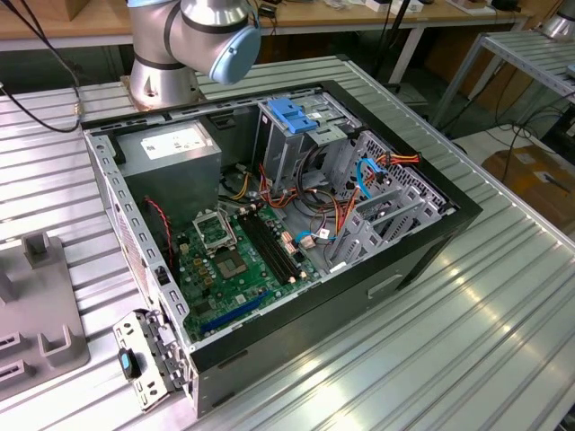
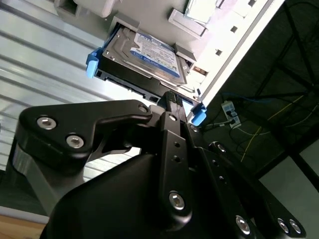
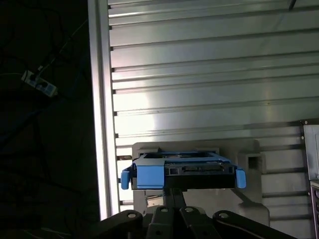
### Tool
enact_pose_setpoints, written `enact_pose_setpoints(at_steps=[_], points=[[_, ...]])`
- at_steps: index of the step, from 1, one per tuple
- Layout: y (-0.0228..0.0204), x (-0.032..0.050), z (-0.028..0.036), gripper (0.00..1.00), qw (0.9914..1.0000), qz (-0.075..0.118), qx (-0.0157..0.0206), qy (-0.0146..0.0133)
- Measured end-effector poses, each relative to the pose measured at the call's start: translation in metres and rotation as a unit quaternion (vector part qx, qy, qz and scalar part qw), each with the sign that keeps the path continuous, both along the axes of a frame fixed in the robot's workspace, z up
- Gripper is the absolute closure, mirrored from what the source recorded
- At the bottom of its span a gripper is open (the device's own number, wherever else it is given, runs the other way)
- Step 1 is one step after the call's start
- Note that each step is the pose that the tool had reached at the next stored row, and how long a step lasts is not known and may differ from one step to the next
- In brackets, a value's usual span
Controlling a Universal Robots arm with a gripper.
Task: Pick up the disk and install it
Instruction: 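Reach for the disk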
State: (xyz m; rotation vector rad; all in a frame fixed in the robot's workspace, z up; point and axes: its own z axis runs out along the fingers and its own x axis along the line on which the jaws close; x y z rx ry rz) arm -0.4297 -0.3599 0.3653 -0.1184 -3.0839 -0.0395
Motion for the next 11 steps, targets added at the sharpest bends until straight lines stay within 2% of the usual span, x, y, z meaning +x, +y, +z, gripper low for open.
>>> enact_pose_setpoints(at_steps=[2, 5, 8, 11], points=[[0.0000, 0.0000, 0.0000, 0.89, 1.00000, 0.000, 0.0000, 0.0000], [0.0003, 0.0001, -0.0017, 0.89, 0.99984, 0.018, 0.0000, 0.0000], [0.0004, 0.0000, -0.0034, 0.89, 0.99932, 0.037, 0.0000, -0.0004], [0.0003, 0.0000, -0.0036, 0.89, 0.99914, 0.041, -0.0009, -0.0003]])
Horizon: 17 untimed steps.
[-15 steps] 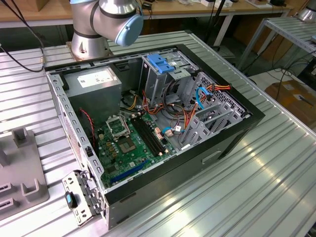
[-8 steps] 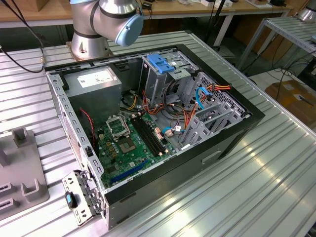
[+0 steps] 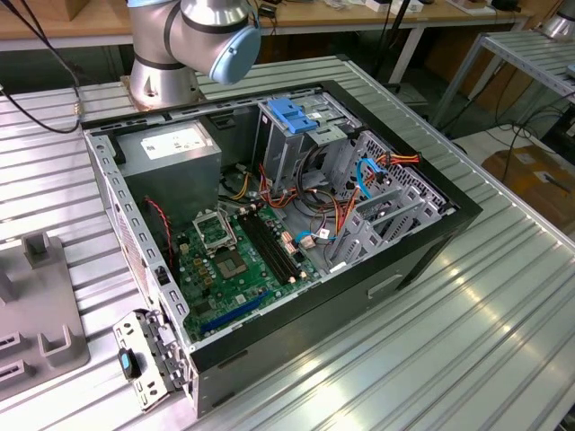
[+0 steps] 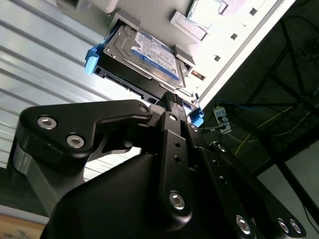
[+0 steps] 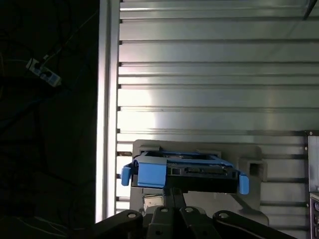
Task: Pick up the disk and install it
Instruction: 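Reach for the disk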
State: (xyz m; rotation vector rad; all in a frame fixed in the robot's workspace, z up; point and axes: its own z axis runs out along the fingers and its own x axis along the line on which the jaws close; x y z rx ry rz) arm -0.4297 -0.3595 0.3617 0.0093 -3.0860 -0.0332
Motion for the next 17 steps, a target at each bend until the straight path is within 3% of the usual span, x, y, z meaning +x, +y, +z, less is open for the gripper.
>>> enact_pose_setpoints(at_steps=[1, 2, 3, 7, 11, 12, 13, 17], points=[[0.0000, -0.0001, -0.0001, 0.89, 1.00000, 0.000, 0.0000, -0.0002], [0.0001, -0.0022, -0.0008, 0.89, 0.99998, 0.000, 0.0000, -0.0055], [0.0000, -0.0035, -0.0010, 0.89, 0.99997, 0.000, 0.0000, -0.0078], [0.0000, -0.0036, -0.0010, 0.89, 0.99997, 0.000, 0.0000, -0.0081], [0.0000, -0.0036, -0.0016, 0.89, 0.99990, 0.000, 0.0000, -0.0143], [0.0000, -0.0036, -0.0019, 0.89, 0.99985, 0.000, 0.0000, -0.0172], [0.0002, -0.0035, -0.0024, 0.89, 0.99984, 0.000, 0.0001, -0.0180], [0.0018, -0.0018, -0.0044, 0.89, 0.99984, 0.000, 0.0000, -0.0179]])
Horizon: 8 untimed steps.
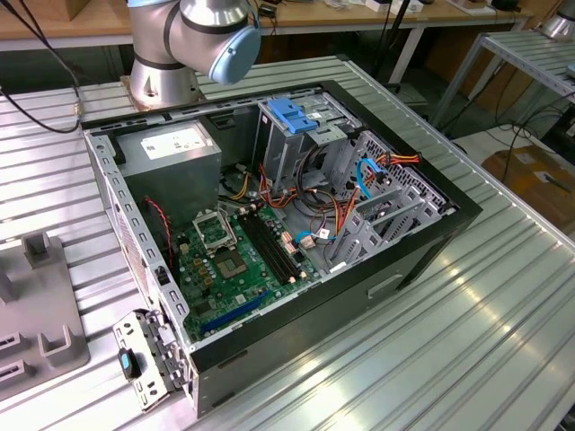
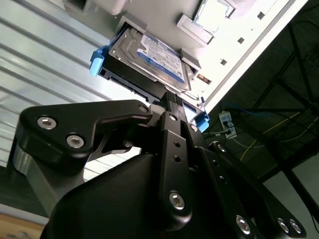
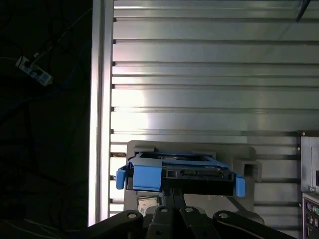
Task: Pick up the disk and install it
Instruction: 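Reach for the disk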
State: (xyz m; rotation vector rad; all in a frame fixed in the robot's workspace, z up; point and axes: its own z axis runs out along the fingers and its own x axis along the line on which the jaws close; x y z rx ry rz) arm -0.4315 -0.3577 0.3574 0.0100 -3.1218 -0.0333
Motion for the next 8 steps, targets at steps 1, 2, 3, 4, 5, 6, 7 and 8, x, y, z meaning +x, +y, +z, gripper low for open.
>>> enact_pose_setpoints(at_steps=[1, 2, 3, 4, 5, 6, 7, 8], points=[[0.0000, 0.0011, -0.0008, 0.89, 1.00000, 0.000, 0.0000, 0.0000], [0.0000, 0.0019, -0.0016, 0.89, 1.00000, 0.000, 0.0000, 0.0000], [0.0000, 0.0023, -0.0024, 0.89, 1.00000, -0.001, 0.0001, -0.0001], [0.0001, 0.0026, -0.0031, 0.89, 1.00000, -0.001, 0.0001, -0.0001], [0.0000, 0.0026, -0.0031, 0.89, 1.00000, -0.001, 0.0001, -0.0001], [0.0000, 0.0027, -0.0031, 0.89, 1.00000, -0.001, 0.0000, 0.0000], [0.0000, 0.0027, -0.0031, 0.89, 1.00000, -0.001, 0.0000, 0.0000], [0.0000, 0.0027, -0.0033, 0.89, 1.00000, -0.001, 0.0000, 0.0000]])
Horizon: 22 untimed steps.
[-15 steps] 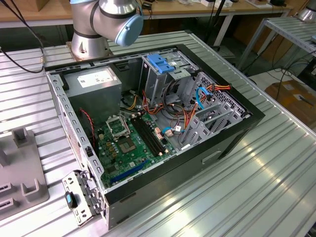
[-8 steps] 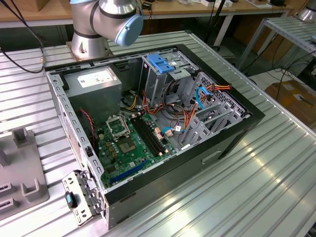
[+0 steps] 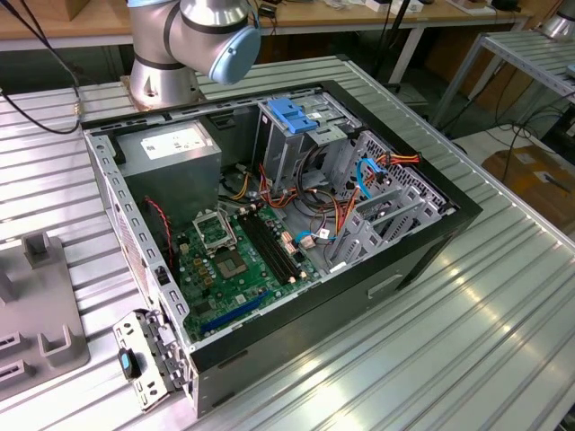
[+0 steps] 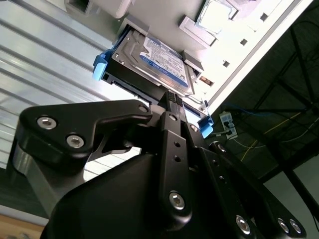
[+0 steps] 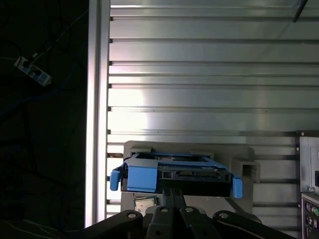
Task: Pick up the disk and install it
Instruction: 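Pick up the disk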
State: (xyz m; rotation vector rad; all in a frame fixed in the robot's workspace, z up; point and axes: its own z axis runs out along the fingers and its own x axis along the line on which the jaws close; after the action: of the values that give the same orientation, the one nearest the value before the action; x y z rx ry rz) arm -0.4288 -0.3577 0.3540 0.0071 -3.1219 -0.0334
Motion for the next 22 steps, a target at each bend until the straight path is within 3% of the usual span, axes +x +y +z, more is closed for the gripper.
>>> enact_pose_setpoints(at_steps=[12, 15, 17, 18, 20, 21, 22], points=[[0.0000, 0.0000, -0.0005, 0.89, 1.00000, 0.000, 0.0000, 0.0000], [0.0000, 0.0000, -0.0007, 0.89, 0.99949, 0.032, 0.0000, -0.0001], [0.0000, 0.0000, -0.0007, 0.89, 0.99814, 0.061, 0.0000, 0.0000], [0.0000, 0.0000, -0.0007, 0.89, 0.99622, 0.087, 0.0000, 0.0000], [0.0000, 0.0000, -0.0007, 0.89, 0.99445, 0.105, -0.0002, 0.0000], [0.0000, 0.0000, -0.0008, 0.89, 0.99256, 0.122, -0.0003, 0.0000], [0.0000, 0.0000, -0.0008, 0.89, 0.99149, 0.130, -0.0004, 0.0000]])
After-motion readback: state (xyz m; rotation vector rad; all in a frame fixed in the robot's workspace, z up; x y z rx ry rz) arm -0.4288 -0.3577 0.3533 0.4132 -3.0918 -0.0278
